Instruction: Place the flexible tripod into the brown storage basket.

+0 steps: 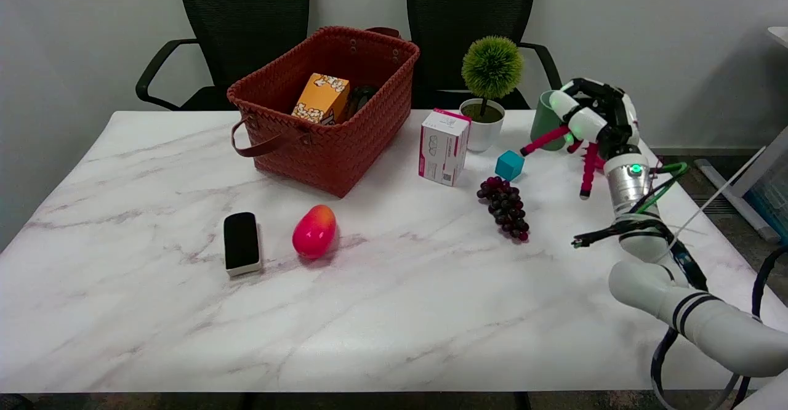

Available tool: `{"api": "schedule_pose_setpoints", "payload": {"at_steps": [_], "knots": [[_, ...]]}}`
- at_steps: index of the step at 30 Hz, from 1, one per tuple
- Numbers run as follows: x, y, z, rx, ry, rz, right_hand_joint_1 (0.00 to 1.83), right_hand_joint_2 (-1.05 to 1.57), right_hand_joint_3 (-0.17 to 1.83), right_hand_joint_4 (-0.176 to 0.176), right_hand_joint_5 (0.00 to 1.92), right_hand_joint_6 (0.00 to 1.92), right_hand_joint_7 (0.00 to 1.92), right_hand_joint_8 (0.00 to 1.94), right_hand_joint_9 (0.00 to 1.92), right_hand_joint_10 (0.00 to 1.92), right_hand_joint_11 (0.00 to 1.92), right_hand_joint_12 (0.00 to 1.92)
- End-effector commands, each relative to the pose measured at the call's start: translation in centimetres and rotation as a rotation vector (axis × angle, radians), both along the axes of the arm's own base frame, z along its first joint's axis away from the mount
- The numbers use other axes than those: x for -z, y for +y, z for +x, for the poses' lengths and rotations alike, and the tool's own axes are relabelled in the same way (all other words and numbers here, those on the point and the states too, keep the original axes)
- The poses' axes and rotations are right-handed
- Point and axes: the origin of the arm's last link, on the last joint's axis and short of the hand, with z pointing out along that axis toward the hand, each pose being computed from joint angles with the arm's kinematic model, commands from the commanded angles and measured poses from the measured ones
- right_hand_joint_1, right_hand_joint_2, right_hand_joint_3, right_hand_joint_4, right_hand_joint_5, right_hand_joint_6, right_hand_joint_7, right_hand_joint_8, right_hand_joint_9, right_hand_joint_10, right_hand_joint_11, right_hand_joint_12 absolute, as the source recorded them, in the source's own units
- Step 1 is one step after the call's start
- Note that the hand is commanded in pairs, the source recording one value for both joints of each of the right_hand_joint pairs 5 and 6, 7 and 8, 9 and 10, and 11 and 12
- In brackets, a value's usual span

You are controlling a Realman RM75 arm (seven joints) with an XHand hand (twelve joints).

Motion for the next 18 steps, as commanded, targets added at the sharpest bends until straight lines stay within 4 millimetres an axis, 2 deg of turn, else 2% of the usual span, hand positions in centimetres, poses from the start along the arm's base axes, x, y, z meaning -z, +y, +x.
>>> {"api": "schedule_pose_setpoints", "payload": {"at_steps": [1, 7, 12, 18], "knots": [[2.2, -5.2, 10.5, -0.111, 0.136, 0.150, 1.10, 1.57, 0.36, 0.000, 1.92, 1.92, 1.92, 1.92, 1.84, 1.84, 1.70, 1.70], [4.2, -7.3, 15.3, -0.124, 0.195, 0.237, 1.09, 1.57, 0.36, 0.000, 1.92, 1.92, 1.92, 1.92, 1.84, 1.84, 1.71, 1.71], [6.1, -8.6, 18.7, -0.136, 0.144, 0.338, 1.09, 1.57, 0.35, 0.000, 1.92, 1.92, 1.92, 1.92, 1.84, 1.84, 1.70, 1.70], [10.4, -10.5, 21.8, -0.063, 0.193, 0.455, 1.09, 1.57, 0.34, 0.000, 1.92, 1.92, 1.92, 1.92, 1.84, 1.84, 1.71, 1.71]]}}
